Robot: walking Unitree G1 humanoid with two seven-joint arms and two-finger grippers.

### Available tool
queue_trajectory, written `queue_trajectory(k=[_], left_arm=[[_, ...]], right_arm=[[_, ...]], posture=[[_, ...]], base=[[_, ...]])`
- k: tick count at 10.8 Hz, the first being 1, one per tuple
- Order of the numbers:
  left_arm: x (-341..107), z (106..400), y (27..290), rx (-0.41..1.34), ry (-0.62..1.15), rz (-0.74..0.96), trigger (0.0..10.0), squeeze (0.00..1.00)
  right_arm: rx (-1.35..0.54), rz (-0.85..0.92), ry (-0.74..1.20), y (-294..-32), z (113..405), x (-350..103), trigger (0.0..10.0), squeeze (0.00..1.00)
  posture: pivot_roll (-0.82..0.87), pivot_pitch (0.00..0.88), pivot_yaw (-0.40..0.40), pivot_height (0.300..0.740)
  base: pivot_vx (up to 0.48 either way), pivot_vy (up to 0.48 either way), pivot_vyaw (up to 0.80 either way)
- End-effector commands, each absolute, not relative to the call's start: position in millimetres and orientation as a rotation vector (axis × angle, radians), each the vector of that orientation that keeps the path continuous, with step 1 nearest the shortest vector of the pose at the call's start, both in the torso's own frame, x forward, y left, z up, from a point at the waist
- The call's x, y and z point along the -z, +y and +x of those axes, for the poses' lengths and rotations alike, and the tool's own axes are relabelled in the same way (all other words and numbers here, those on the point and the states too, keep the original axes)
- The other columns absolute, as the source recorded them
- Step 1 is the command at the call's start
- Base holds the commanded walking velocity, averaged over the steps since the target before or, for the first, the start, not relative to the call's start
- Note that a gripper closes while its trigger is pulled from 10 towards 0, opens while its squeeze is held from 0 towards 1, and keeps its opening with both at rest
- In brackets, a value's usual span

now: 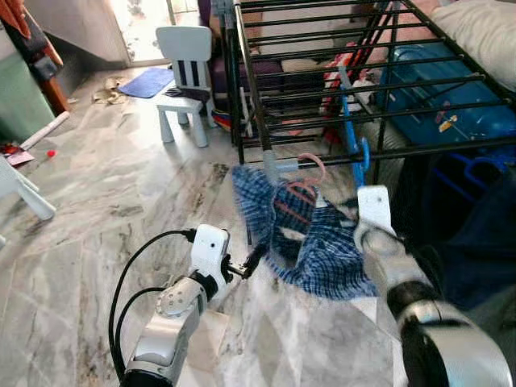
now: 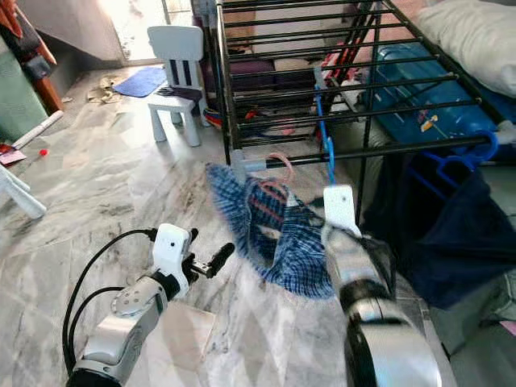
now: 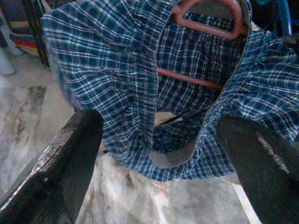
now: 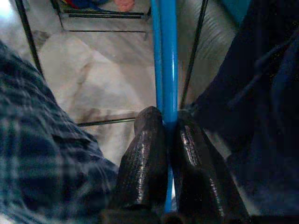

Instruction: Hang hanger

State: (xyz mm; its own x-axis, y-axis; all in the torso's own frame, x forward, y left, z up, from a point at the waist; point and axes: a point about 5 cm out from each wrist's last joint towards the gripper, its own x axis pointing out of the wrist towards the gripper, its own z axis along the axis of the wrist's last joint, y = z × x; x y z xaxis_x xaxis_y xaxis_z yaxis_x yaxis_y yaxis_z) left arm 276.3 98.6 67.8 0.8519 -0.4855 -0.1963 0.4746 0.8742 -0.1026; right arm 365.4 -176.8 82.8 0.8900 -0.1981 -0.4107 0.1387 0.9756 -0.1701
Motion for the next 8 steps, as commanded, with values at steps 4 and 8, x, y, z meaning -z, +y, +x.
queue_trajectory(k=[4,8], left_arm=[[-77.6,279.8,105.8,0.495,0.213,-0.042,10.0,0.0],[-98.3,288.7,94.1,0.516,0.186,-0.061,10.0,0.0]], right_arm=[[0.125,0.08,0.346,-148.2,391.8,-154.9,10.0,0.0],[0.155,0.109,0.527,-159.9,362.9,-147.3,10.0,0.0]], posture=[[-0.07,0.062,0.079,0.74],[-0.1,0.077,0.079,0.74]], base=[[0.0,0.0,0.0],[0.0,0.0,0.0]])
